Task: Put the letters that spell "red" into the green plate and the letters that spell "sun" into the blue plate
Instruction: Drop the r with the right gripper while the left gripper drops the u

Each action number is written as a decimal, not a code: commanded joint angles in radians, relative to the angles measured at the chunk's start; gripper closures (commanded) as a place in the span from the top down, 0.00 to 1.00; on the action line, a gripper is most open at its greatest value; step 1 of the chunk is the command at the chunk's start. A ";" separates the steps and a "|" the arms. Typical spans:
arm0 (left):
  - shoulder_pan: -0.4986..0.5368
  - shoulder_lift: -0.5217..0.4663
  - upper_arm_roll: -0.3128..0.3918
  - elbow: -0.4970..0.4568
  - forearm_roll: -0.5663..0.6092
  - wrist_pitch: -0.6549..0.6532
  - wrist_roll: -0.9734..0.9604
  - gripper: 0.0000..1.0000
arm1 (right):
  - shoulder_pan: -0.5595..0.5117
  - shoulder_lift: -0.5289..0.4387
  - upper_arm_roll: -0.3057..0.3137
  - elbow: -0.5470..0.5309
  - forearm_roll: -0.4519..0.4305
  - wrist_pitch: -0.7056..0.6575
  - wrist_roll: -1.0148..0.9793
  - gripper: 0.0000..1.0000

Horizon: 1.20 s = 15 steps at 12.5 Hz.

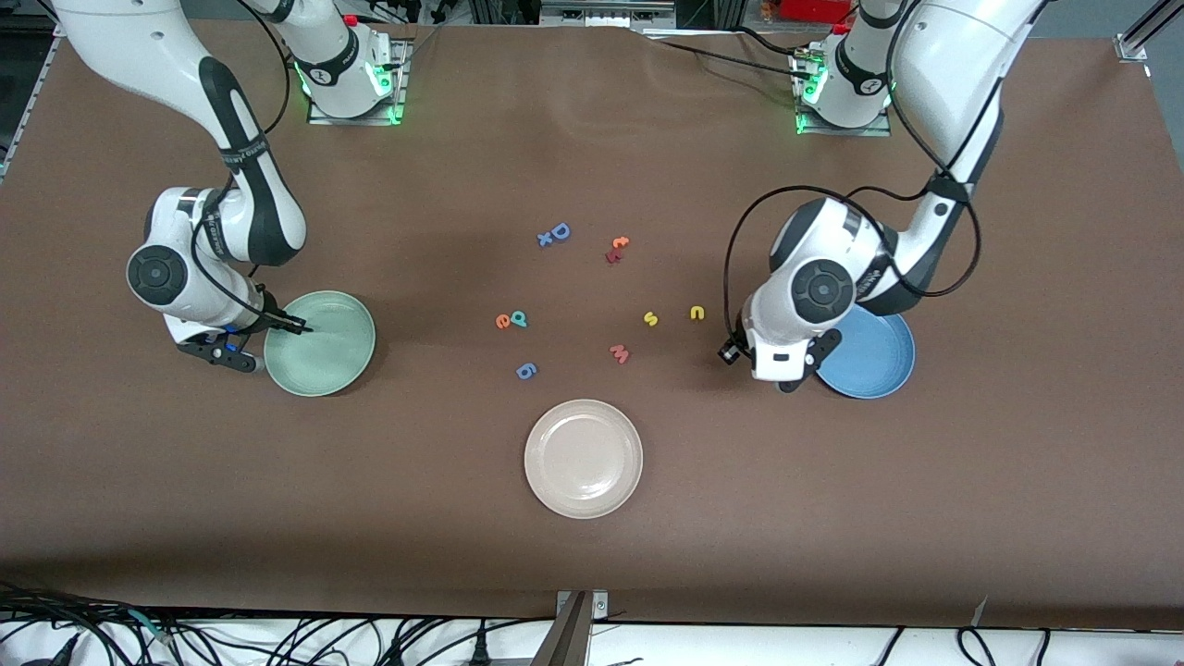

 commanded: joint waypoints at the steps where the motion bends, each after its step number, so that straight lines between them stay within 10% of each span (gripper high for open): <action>1: 0.065 -0.006 0.001 0.002 0.023 -0.052 0.163 0.06 | -0.004 0.010 0.003 0.023 0.014 0.004 -0.028 0.10; 2: 0.090 -0.006 0.009 -0.007 0.035 -0.053 0.221 0.06 | -0.004 0.012 0.003 0.025 0.016 0.005 -0.026 0.46; 4: 0.140 0.003 0.010 -0.016 0.095 -0.061 0.307 0.06 | -0.001 0.012 0.003 0.034 0.016 0.005 -0.026 0.62; 10: 0.240 0.014 0.010 -0.054 0.155 -0.067 0.496 0.08 | 0.013 -0.047 0.101 0.172 0.048 -0.217 0.116 0.72; 11: 0.245 0.025 0.010 -0.054 0.155 -0.065 0.496 0.19 | 0.014 -0.042 0.127 0.190 0.089 -0.219 0.153 0.73; 13: 0.245 0.030 0.009 -0.054 0.155 -0.065 0.496 0.82 | 0.027 -0.031 0.184 0.200 0.137 -0.205 0.257 0.79; 15: 0.245 0.026 0.006 -0.053 0.153 -0.067 0.489 1.00 | 0.048 -0.011 0.225 0.212 0.154 -0.193 0.386 0.86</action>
